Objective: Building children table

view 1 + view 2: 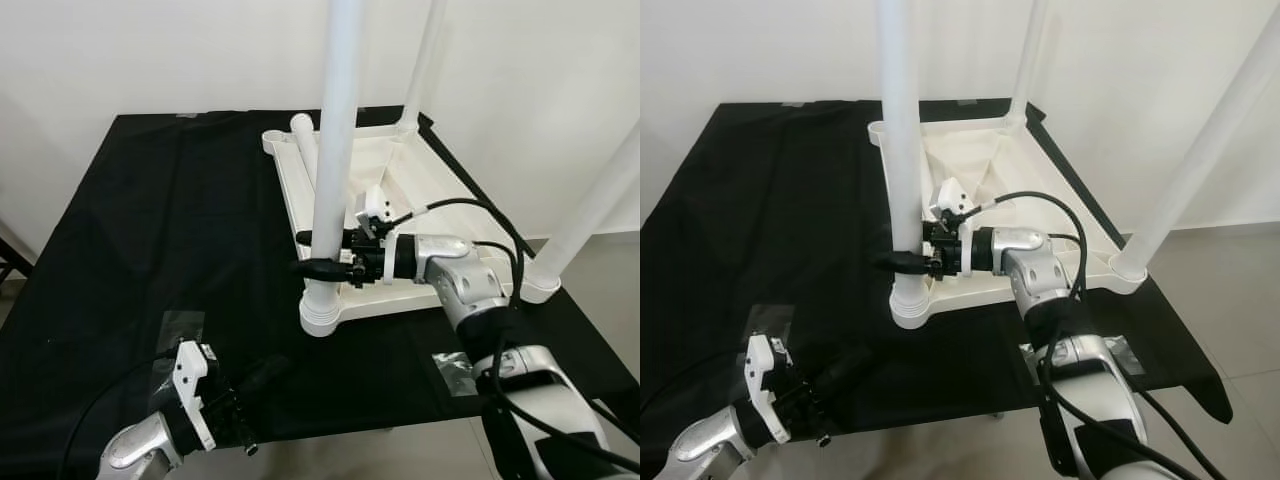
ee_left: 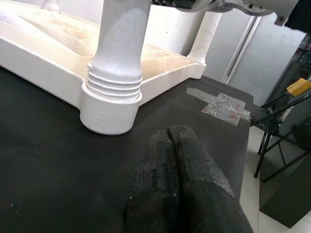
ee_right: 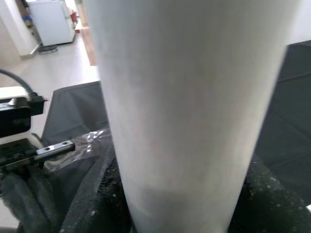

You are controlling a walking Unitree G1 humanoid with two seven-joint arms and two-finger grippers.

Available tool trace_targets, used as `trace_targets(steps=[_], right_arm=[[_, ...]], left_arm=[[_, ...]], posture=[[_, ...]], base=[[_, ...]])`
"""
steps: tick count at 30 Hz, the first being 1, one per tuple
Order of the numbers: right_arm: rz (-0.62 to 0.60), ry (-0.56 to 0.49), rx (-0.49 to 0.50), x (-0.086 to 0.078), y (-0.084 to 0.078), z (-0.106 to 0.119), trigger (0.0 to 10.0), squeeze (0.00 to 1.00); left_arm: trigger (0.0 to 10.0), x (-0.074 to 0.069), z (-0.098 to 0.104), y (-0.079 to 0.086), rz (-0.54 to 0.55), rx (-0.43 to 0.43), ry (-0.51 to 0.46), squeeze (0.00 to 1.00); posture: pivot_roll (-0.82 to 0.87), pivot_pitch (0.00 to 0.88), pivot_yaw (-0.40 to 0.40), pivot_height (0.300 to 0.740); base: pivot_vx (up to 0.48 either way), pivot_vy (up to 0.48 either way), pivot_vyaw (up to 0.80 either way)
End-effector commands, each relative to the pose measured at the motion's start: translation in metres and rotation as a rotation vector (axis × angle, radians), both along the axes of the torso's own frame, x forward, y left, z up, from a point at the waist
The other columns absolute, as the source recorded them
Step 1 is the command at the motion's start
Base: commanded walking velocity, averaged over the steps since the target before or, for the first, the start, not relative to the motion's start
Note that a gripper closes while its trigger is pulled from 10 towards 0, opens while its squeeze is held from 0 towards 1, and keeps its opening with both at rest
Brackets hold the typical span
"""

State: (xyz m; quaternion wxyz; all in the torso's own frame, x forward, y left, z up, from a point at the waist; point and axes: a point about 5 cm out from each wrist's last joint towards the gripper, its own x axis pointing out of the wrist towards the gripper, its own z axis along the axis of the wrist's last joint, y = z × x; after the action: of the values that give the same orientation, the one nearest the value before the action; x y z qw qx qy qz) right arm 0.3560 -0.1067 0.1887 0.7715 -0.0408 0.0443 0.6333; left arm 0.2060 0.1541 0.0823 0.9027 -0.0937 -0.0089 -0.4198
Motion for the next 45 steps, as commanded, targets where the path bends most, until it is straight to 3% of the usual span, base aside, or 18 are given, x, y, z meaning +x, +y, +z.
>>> trace_targets(steps=[1, 8, 15, 17, 18, 19, 21, 23, 24, 28, 29, 33, 34, 41, 42, 43, 44, 45], right_arm=[[0.028, 0.008, -0.003, 0.001, -0.001, 0.001, 0.0, 0.0], [-0.026, -0.028, 0.027, 0.003, -0.013, -0.001, 0.0, 0.0], [-0.223, -0.058, 0.028, -0.005, -0.025, -0.017, 0.0, 0.0], [-0.767, 0.045, 0.022, -0.021, -0.005, -0.064, 0.0, 0.0], [-0.767, 0.045, 0.022, -0.021, -0.005, -0.064, 0.0, 0.0], [-0.946, 0.113, -0.012, -0.035, -0.002, -0.082, 0.0, 0.0], [-0.946, 0.113, -0.012, -0.035, -0.002, -0.082, 0.0, 0.0], [-0.887, 0.185, -0.012, -0.064, 0.031, -0.104, 0.0, 0.0], [-0.804, 0.139, -0.008, -0.066, 0.041, -0.099, 0.0, 0.0], [-0.754, 0.119, -0.003, -0.065, 0.047, -0.095, 0.0, 0.0], [-0.747, 0.114, -0.001, -0.055, 0.046, -0.088, 9.1, 0.0], [-0.767, 0.143, 0.008, -0.053, 0.046, -0.085, 9.1, 0.0], [-0.74, 0.149, 0.022, -0.051, 0.046, -0.079, 10.0, 1.0], [-0.56, 0.065, 0.075, -0.034, 0.04, -0.051, 10.0, 1.0], [-0.472, 0.013, 0.079, -0.028, 0.035, -0.04, 10.0, 0.37], [-0.416, -0.02, 0.077, -0.025, 0.031, -0.032, 10.0, 0.37], [-0.343, -0.051, 0.057, -0.022, 0.026, -0.025, 10.0, 0.0], [-0.285, -0.073, 0.03, -0.019, 0.023, -0.02, 10.0, 0.0]], left_arm=[[10.0, -0.001, -0.003, 0.0, -0.003, 0.006, 0.016, 0.0], [10.0, -0.003, -0.003, 0.001, 0.002, 0.005, 0.017, 0.0], [10.0, -0.005, -0.003, 0.001, 0.0, 0.004, 0.019, 0.0], [10.0, -0.006, -0.003, 0.003, -0.001, 0.004, 0.021, 0.0], [10.0, -0.006, -0.003, 0.003, -0.001, 0.004, 0.021, 0.0], [10.0, -0.007, -0.003, 0.003, -0.001, 0.004, 0.022, 0.0], [10.0, -0.007, -0.003, 0.003, -0.001, 0.004, 0.022, 0.0], [10.0, -0.005, -0.004, 0.004, -0.003, 0.009, 0.024, 0.0], [10.0, -0.004, -0.004, 0.004, -0.005, 0.009, 0.027, 0.0], [10.0, -0.003, -0.004, 0.005, -0.006, 0.01, 0.029, 0.0], [10.0, -0.002, -0.004, 0.005, 0.004, 0.01, 0.026, 0.0], [10.0, -0.002, -0.004, 0.006, 0.011, 0.01, 0.022, 0.0], [10.0, -0.001, -0.004, 0.006, 0.012, 0.01, 0.023, 0.0], [10.0, 0.0, -0.004, 0.005, 0.007, 0.01, 0.028, 0.0], [10.0, 0.001, -0.004, 0.005, 0.006, 0.01, 0.028, 0.0], [10.0, 0.001, -0.004, 0.005, 0.005, 0.01, 0.029, 0.0], [10.0, 0.001, -0.004, 0.005, 0.005, 0.011, 0.03, 0.0], [10.0, 0.002, -0.004, 0.005, 0.007, 0.013, 0.031, 0.0]], posture=[[0.04, 0.013, -0.047, 0.74], [0.03, 0.018, -0.045, 0.74], [0.02, 0.032, -0.048, 0.74], [0.02, 0.039, -0.042, 0.74], [0.02, 0.039, -0.042, 0.74], [0.02, 0.039, -0.042, 0.74], [0.02, 0.039, -0.042, 0.74], [0.01, 0.036, -0.03, 0.74], [0.01, 0.036, -0.033, 0.74], [0.01, 0.034, -0.036, 0.74], [0.01, 0.029, -0.036, 0.74], [0.01, 0.029, -0.036, 0.74], [0.01, 0.026, -0.032, 0.74], [0.01, 0.023, -0.026, 0.74], [0.02, 0.022, -0.025, 0.74], [0.02, 0.022, -0.025, 0.74], [0.02, 0.02, -0.026, 0.74], [0.02, 0.02, -0.026, 0.74]], base=[[0.0, 0.0, 0.0], [0.0, 0.0, 0.0], [0.0, 0.0, 0.0], [0.0, 0.0, 0.0], [0.0, 0.0, 0.0], [0.0, 0.0, 0.0], [0.0, 0.0, 0.0], [0.0, 0.0, 0.0], [0.0, 0.0, 0.0], [0.0, 0.0, 0.0], [0.0, 0.0, 0.0], [0.0, 0.0, 0.0], [0.0, 0.0, 0.0], [0.0, 0.0, 0.0], [0.0, 0.0, 0.0], [0.0, 0.0, 0.0], [0.0, 0.0, 0.0], [0.0, 0.0, 0.0]])
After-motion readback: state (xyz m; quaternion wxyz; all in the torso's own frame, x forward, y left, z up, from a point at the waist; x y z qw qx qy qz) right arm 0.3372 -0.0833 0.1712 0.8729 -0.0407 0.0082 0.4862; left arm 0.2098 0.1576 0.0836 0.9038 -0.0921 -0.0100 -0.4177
